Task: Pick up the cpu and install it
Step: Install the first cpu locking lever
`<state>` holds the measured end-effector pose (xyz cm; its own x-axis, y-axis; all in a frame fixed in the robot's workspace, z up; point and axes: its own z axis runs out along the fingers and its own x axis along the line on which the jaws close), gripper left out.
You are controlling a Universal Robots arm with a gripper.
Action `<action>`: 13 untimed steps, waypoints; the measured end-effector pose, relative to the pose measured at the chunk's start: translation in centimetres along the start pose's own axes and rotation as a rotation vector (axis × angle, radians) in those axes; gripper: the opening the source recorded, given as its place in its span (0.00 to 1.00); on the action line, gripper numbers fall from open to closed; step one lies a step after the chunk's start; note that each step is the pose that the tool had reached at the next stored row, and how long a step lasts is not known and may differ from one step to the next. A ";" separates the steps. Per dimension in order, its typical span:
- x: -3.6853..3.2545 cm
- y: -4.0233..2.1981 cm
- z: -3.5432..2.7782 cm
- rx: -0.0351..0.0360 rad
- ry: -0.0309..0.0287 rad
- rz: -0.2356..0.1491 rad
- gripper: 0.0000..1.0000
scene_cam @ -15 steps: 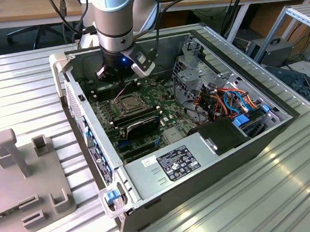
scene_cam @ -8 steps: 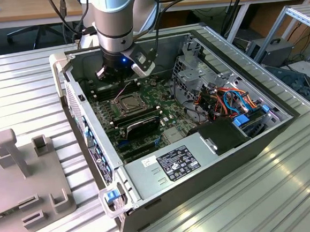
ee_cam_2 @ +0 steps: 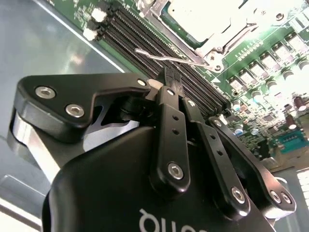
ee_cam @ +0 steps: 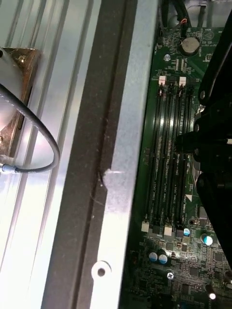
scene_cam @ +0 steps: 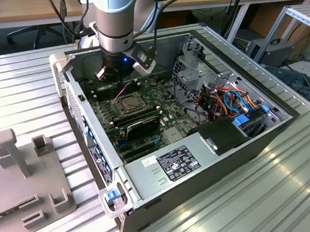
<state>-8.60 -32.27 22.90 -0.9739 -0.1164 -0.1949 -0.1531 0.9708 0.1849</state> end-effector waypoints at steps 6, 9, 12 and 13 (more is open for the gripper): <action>-0.33 -0.09 0.05 0.0000 0.0072 0.001 0.11; -0.39 -0.16 0.12 -0.0005 0.0095 0.002 0.11; -0.47 -0.24 0.20 -0.0006 0.0111 0.002 0.11; -0.51 -0.27 0.24 -0.0007 0.0116 0.002 0.11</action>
<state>-8.01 -32.42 22.72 -0.9761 -0.1168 -0.1833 -0.1511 0.9709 0.1859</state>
